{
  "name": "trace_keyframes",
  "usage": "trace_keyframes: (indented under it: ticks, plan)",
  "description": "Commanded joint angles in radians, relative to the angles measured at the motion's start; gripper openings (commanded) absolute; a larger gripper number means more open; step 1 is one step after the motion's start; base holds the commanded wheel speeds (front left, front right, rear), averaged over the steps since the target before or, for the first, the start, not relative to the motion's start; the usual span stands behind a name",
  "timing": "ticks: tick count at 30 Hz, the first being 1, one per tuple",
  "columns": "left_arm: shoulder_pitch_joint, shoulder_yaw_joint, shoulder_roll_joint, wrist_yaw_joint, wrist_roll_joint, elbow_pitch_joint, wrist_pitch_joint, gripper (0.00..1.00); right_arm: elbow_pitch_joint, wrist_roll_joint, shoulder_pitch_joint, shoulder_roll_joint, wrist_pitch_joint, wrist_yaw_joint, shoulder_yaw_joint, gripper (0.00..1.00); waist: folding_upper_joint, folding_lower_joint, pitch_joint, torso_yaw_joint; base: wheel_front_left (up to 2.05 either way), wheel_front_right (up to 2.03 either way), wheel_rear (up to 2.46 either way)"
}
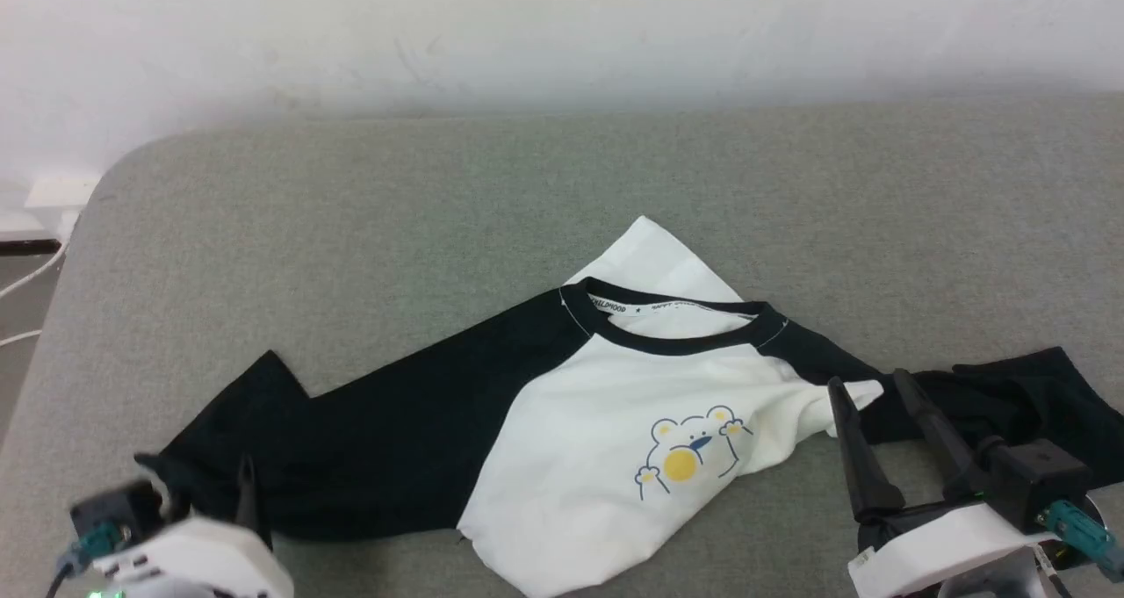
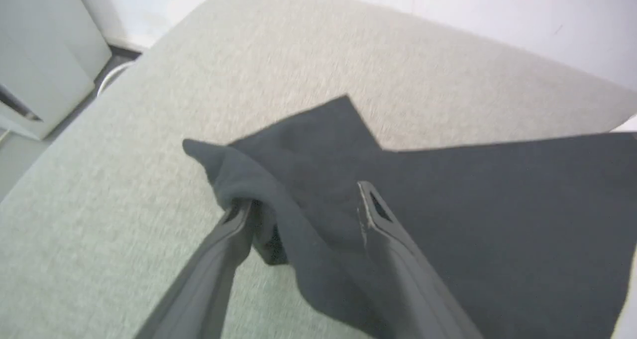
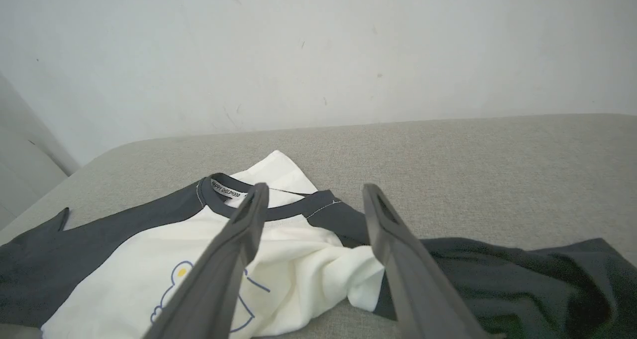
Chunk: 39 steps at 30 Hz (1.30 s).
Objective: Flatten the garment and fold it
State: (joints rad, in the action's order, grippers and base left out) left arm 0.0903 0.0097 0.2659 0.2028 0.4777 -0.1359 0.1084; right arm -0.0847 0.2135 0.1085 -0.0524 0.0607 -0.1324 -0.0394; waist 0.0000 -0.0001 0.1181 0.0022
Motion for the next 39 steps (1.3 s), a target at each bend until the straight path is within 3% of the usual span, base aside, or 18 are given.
trace_keyframes:
  ticks: [1, 7, 15, 20, 23, 34, 35, 37, 39]
  plan:
    - [-0.041, -0.006, 0.003, -0.013, -0.023, 0.026, -0.050, 1.00, -0.007, -0.003, 0.010, 0.002, -0.005, 0.002, 0.000, 1.00, 0.0000, 0.0001, -0.009, -0.008, 0.00, 0.00, 0.00]
    - [-0.166, -0.077, 0.018, -0.066, -0.087, 0.046, -0.129, 1.00, -0.018, 0.001, 0.016, 0.002, -0.009, 0.002, 0.005, 1.00, 0.0000, 0.0001, -0.017, -0.021, 0.00, 0.00, 0.00]
    - [-0.378, -0.194, 0.029, -0.164, -0.123, -0.017, -0.065, 1.00, -0.043, -0.004, 0.002, 0.002, -0.015, 0.002, 0.001, 1.00, 0.0000, 0.0001, 0.014, -0.046, 0.00, 0.00, 0.00]
    - [-0.506, -0.293, 0.040, -0.267, -0.117, -0.147, 0.094, 1.00, -0.047, -0.003, -0.015, 0.002, -0.014, 0.002, -0.004, 1.00, 0.0000, 0.0001, 0.052, -0.075, 0.00, 0.00, 0.00]
    - [-0.556, -0.343, 0.049, -0.304, -0.094, -0.238, 0.201, 1.00, -0.042, 0.002, -0.027, 0.002, -0.010, 0.002, -0.010, 1.00, 0.0000, 0.0001, 0.078, -0.095, 0.00, 0.00, 0.00]
    - [-0.675, -0.495, 0.070, -0.333, -0.020, -0.469, 0.372, 1.00, -0.010, 0.022, -0.062, 0.002, 0.006, 0.002, -0.025, 1.00, 0.0000, 0.0001, 0.151, -0.139, 0.00, 0.00, 0.00]
    - [-0.680, -0.528, 0.068, -0.333, -0.007, -0.480, 0.395, 0.87, -0.006, 0.024, -0.065, 0.002, 0.006, 0.002, -0.025, 1.00, 0.0000, 0.0001, 0.155, -0.139, 0.00, 0.00, 0.00]
    - [-0.682, -0.602, 0.065, -0.333, 0.044, -0.492, 0.471, 0.00, 0.000, 0.024, -0.070, 0.002, 0.007, 0.002, -0.026, 1.00, 0.0000, 0.0001, 0.157, -0.140, 0.00, 0.00, 0.00]
    - [-0.674, -0.672, 0.075, -0.333, 0.112, -0.491, 0.563, 0.00, 0.005, 0.025, -0.074, 0.002, 0.008, 0.002, -0.027, 1.00, 0.0000, 0.0001, 0.155, -0.141, 0.00, 0.00, 0.00]
